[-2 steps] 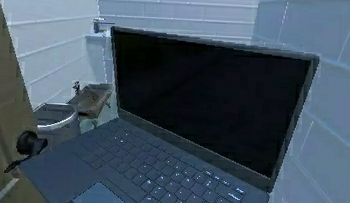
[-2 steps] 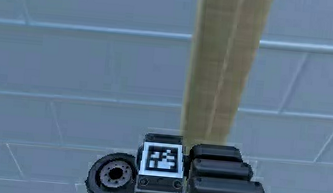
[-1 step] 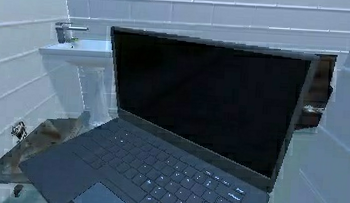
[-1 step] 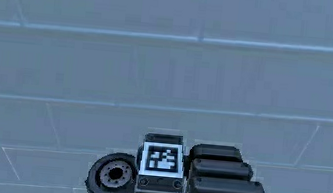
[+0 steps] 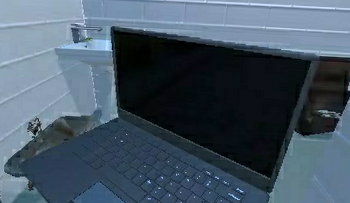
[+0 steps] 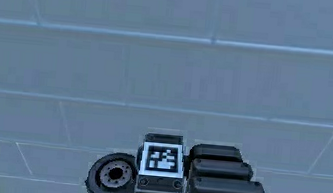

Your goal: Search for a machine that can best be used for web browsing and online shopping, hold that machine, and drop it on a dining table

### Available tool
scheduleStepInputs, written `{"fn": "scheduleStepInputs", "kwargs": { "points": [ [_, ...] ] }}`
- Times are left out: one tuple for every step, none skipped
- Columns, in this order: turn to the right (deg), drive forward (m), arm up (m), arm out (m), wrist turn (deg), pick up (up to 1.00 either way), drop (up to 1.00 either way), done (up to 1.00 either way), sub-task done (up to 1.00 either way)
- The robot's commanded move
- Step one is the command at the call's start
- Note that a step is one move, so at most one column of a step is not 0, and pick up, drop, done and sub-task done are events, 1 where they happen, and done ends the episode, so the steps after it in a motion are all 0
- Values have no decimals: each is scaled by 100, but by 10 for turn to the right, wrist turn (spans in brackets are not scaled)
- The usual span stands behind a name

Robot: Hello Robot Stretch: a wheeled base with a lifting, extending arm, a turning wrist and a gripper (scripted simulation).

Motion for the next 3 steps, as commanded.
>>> {"fn": "scheduleStepInputs", "kwargs": {
  "points": [
    [0,95,0,0,0,0,0,0,0],
    [450,0,0,0,0,0,0,0,0],
    [150,0,0,0,0,0,0,0,0]
  ]
}}
